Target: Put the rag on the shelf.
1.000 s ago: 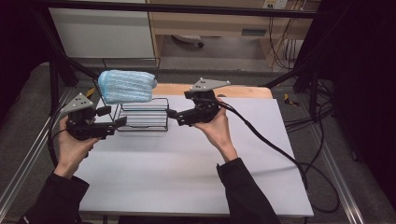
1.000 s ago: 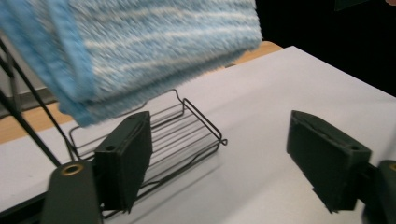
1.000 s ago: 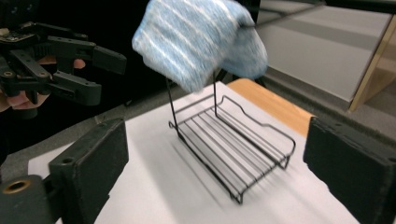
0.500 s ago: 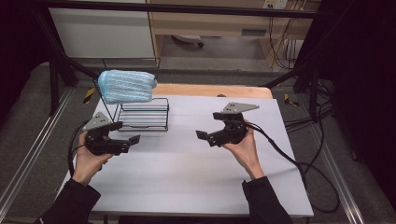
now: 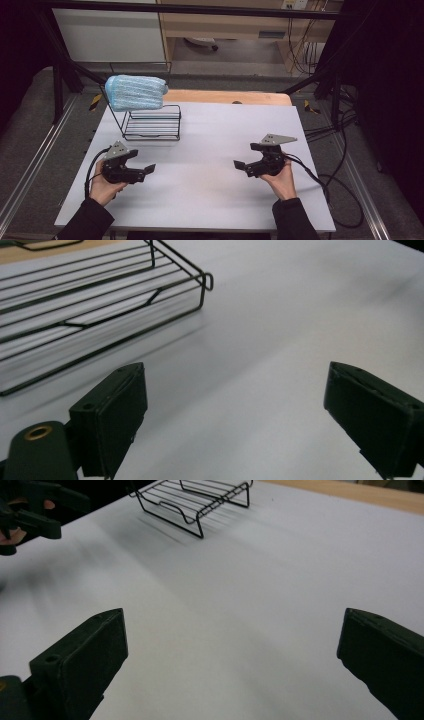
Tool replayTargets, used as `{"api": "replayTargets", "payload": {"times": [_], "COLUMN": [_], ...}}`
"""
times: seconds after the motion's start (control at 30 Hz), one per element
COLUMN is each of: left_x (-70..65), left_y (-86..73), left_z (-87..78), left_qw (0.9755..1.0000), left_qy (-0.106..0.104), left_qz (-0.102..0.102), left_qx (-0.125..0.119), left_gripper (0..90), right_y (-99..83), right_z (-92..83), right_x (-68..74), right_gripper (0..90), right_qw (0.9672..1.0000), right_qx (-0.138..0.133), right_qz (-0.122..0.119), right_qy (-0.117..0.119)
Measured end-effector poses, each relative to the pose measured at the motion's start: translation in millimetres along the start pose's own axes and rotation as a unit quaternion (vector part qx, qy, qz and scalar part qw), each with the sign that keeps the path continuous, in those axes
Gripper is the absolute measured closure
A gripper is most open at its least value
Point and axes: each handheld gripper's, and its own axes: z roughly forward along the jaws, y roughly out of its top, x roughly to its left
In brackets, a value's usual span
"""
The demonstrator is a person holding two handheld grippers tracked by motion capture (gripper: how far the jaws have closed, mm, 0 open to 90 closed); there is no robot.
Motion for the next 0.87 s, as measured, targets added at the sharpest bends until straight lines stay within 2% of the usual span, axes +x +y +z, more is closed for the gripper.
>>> {"api": "replayTargets", "payload": {"times": [0.17, 0.3, 0.43, 0.53, 0.63, 0.7, 0.87], "left_x": [2.2, 3.3, 5.5, 7.2, 7.1, 7.1, 8.1], "left_y": [-11.5, -16.6, -22.8, -26.2, -29.1, -30.1, -31.5], "left_z": [2.8, 3.2, 2.4, 1.5, 0.5, -0.6, -1.3], "left_qw": [1.0, 1.0, 1.0, 1.0, 1.0, 0.9999, 0.9999], "left_qy": [0.003, 0.0, -0.001, -0.001, -0.004, -0.003, 0.002], "left_qz": [0.0, 0.002, 0.003, 0.003, 0.002, 0.009, 0.011], "left_qx": [0.008, 0.008, 0.006, 0.005, 0.002, 0.005, 0.004], "left_gripper": [10.3, 10.3, 10.3, 10.2, 10.1, 10.1, 10.0], "right_y": [-28.0, -43.8, -56.1, -65.4, -73.9, -76.9, -79.1], "right_z": [-8.5, -16.6, -25.0, -29.4, -32.6, -33.9, -35.9], "right_x": [-11.8, -18.5, -22.5, -25.2, -27.5, -28.4, -29.1], "right_gripper": [0.5, 0.5, 0.5, 0.5, 0.5, 0.3, 0.3], "right_qw": [0.9998, 0.9995, 0.9995, 0.9992, 0.9984, 0.9981, 0.998], "right_qx": [0.008, 0.013, 0.012, 0.022, 0.034, 0.037, 0.035], "right_qz": [0.014, 0.022, 0.023, 0.018, 0.023, 0.028, 0.027], "right_qy": [-0.01, -0.016, -0.02, -0.029, -0.04, -0.041, -0.046]}}
